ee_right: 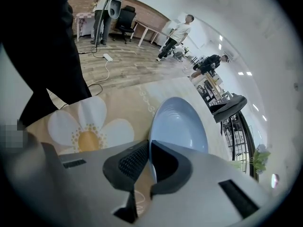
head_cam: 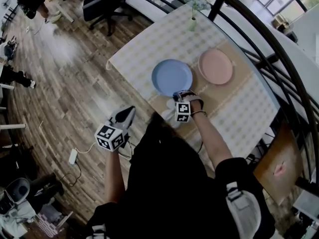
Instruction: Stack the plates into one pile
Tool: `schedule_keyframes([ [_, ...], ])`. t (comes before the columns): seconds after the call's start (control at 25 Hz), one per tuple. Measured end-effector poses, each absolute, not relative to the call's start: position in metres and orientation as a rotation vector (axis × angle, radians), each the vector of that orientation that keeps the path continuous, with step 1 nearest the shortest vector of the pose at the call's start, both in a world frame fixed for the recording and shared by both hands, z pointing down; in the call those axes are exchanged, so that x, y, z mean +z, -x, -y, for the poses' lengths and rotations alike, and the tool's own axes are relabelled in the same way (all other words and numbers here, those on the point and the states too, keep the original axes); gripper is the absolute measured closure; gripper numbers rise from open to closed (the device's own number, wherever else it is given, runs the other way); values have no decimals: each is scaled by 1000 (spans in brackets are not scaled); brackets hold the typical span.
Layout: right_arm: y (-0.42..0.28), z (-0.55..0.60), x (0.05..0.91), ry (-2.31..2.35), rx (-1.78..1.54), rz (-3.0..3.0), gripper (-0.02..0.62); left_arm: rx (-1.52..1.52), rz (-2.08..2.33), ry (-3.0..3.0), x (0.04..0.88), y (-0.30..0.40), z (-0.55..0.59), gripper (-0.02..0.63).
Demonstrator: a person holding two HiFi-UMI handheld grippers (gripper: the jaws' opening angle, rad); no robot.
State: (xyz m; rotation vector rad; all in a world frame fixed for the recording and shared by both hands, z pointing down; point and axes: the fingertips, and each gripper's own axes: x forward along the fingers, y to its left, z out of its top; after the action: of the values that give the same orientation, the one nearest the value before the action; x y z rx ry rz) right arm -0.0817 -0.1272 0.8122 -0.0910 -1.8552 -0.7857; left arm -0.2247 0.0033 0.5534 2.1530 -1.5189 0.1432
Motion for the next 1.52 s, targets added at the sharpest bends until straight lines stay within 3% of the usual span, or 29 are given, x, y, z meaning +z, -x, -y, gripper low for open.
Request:
schedule_keyframes([
  [0.48, 32, 186, 776, -147, -811, 1828, 577, 186, 1341, -2286, 548, 196, 52, 604],
  [1.08, -63, 251, 775, -444, -549, 1723, 571, 240, 1076, -2462, 535, 159, 149, 604],
  [1.52, -90, 283, 785, -594, -411, 1696, 566, 296, 905, -2507, 554, 147, 190, 604],
])
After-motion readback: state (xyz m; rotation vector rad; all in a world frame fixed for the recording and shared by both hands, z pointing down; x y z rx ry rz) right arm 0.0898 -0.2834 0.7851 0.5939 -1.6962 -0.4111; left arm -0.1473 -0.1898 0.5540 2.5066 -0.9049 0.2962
